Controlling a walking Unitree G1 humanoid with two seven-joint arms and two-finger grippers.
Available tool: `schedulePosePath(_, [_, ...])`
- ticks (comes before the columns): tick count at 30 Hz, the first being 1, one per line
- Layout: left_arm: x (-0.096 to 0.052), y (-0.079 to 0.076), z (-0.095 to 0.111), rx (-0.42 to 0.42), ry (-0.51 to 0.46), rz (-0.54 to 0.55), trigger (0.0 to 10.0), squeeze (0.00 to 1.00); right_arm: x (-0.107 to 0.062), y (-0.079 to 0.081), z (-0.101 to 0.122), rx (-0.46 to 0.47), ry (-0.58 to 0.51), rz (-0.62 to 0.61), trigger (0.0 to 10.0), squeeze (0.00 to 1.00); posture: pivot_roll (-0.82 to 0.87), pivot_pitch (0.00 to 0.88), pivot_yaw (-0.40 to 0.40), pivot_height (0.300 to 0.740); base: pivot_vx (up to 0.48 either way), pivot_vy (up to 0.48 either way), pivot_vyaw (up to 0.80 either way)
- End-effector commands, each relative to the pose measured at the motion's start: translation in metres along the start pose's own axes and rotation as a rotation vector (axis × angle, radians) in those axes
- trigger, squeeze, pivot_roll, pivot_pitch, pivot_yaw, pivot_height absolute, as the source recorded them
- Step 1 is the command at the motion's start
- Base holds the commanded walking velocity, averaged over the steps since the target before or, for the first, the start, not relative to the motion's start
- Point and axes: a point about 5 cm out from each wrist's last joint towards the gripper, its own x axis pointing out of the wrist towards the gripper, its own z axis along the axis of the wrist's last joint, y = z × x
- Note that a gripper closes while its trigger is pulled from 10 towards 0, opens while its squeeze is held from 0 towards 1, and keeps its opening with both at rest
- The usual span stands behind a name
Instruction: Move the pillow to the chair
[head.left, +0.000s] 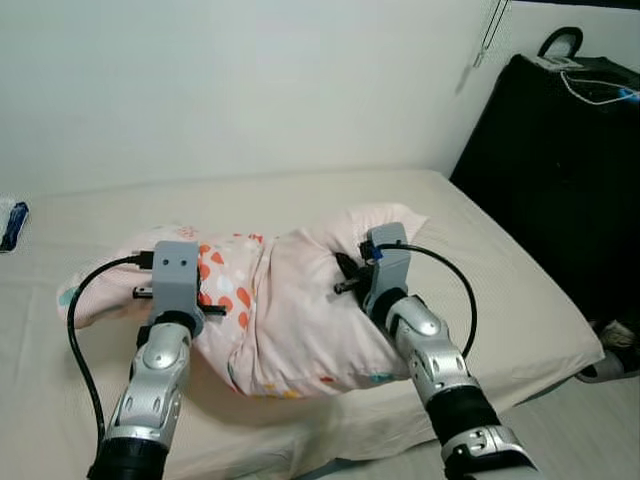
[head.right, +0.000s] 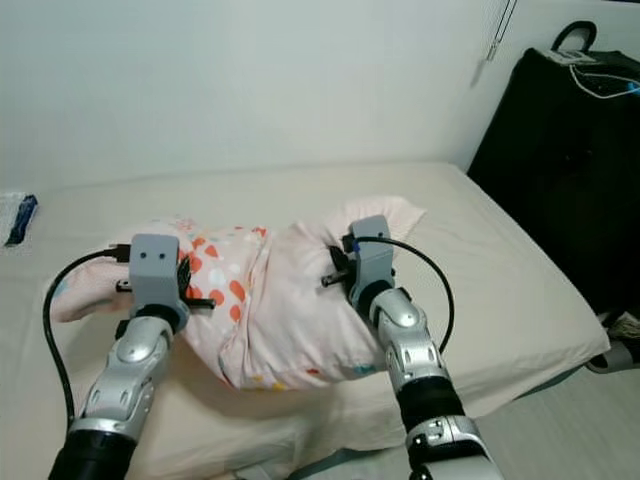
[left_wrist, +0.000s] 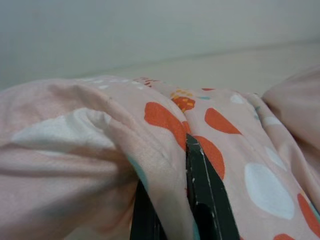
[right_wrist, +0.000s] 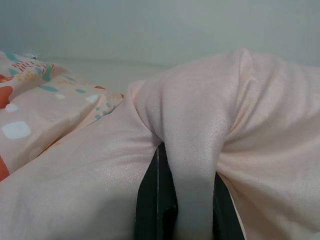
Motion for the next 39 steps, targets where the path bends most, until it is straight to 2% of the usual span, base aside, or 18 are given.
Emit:
schedulePosePath(1, [0.002,-0.014,0.016,-0.004,-0.082,-0.053,10.0,0.00,0.004,0.008,0.013,-0.017,-0.049,0.051,10.0,0.00,0.05,0.000,-0.121,0.736,0.000,0.000,0.00])
schedulePosePath(6, [0.001,-0.012,0.015,-0.006,-0.080,-0.046,10.0,0.00,0.004,0.006,0.015,-0.017,-0.053,0.044,10.0,0.00,0.05,0.000,-0.120,0.740,0.000,0.000,0.00])
schedulePosePath(14, [0.000,-0.005,0.007,-0.091,-0.026,-0.010,10.0,0.00,0.003,-0.004,0.011,-0.057,-0.025,-0.026,10.0,0.00,0.04,0.000,-0.121,0.740,0.000,0.000,0.00])
schedulePosePath(16, [-0.001,-0.004,0.001,-0.241,0.034,0.005,10.0,0.00,0.003,-0.004,0.011,-0.058,-0.029,-0.031,10.0,0.00,0.04,0.000,-0.118,0.740,0.000,0.000,0.00])
schedulePosePath(18, [-0.001,-0.002,-0.003,-0.294,0.066,0.023,10.0,0.00,0.003,-0.005,0.012,-0.051,-0.033,-0.036,10.0,0.00,0.04,0.000,-0.120,0.740,0.000,0.000,0.00])
schedulePosePath(24, [-0.002,-0.002,-0.007,-0.242,0.092,0.036,10.0,0.00,0.001,-0.010,0.010,-0.038,-0.038,-0.070,10.0,0.00,0.04,0.000,-0.124,0.740,0.000,0.000,0.00])
schedulePosePath(25, [-0.002,-0.002,-0.006,-0.199,0.069,0.046,10.0,0.00,0.000,-0.010,0.009,-0.043,-0.034,-0.072,10.0,0.00,0.05,0.000,-0.126,0.740,0.000,0.000,0.00])
schedulePosePath(30, [-0.004,-0.009,-0.010,-0.124,0.082,0.040,10.0,0.00,-0.001,-0.007,0.002,-0.049,-0.005,-0.055,10.0,0.00,0.05,0.000,-0.137,0.740,0.000,0.000,0.00])
schedulePosePath(33, [-0.005,-0.013,-0.009,-0.128,0.071,0.034,10.0,0.00,-0.001,-0.002,-0.001,-0.071,0.002,-0.037,10.0,0.00,0.05,0.000,-0.140,0.740,0.000,0.000,0.00])
schedulePosePath(37, [-0.005,-0.016,-0.003,-0.206,0.046,0.018,10.0,0.00,-0.002,-0.001,-0.006,-0.085,0.022,-0.029,10.0,0.00,0.05,0.000,-0.147,0.740,0.000,0.000,-0.13])
schedulePosePath(39, [-0.005,-0.016,-0.002,-0.208,0.043,0.020,10.0,0.00,-0.002,-0.002,-0.007,-0.085,0.037,-0.032,10.0,0.00,0.06,0.000,-0.148,0.740,0.000,0.000,-0.66])
